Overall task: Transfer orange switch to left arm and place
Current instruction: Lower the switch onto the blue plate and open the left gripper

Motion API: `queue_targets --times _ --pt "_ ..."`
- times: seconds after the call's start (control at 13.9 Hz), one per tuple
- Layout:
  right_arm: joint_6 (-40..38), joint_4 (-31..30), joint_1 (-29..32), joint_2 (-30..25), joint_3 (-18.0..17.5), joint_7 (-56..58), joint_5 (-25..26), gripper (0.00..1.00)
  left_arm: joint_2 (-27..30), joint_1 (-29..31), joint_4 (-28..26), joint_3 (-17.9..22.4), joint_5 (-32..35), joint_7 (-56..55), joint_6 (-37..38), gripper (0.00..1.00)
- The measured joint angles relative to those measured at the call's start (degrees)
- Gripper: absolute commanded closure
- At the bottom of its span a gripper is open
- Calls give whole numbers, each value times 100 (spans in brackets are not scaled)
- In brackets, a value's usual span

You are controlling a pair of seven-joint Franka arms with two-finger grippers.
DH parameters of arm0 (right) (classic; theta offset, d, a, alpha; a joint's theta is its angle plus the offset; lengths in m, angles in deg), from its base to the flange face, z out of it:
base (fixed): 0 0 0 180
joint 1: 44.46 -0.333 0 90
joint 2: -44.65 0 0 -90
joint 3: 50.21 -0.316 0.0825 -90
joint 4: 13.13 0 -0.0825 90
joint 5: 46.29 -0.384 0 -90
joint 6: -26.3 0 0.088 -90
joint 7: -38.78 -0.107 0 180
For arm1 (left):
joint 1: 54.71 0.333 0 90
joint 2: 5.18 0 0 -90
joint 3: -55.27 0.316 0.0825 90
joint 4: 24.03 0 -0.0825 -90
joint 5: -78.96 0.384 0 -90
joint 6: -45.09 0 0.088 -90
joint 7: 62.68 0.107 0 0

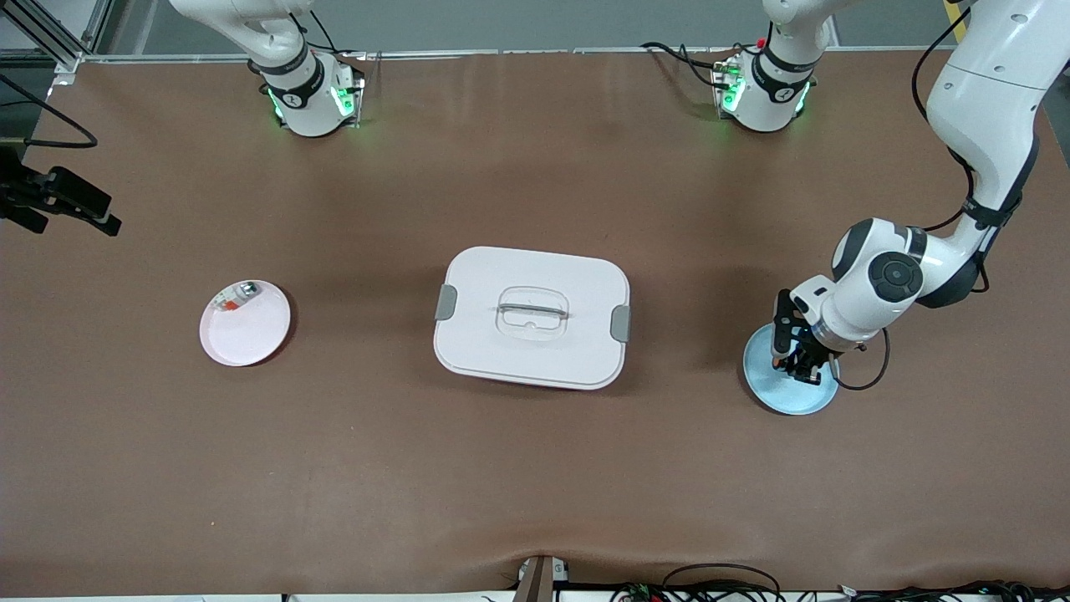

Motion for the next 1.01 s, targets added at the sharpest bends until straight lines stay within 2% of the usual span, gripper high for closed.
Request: queue_targets --times 0.5,0.86,1.01 --pt "0 61 3 0 6 0 12 0 97 16 65 -14 0 -342 -43 0" --pt "0 69 6 1 11 -1 15 0 573 14 133 -301 -6 -2291 431 0" --pt "0 69 6 1 12 -1 15 0 770 13 141 -338 -205 -3073 536 0"
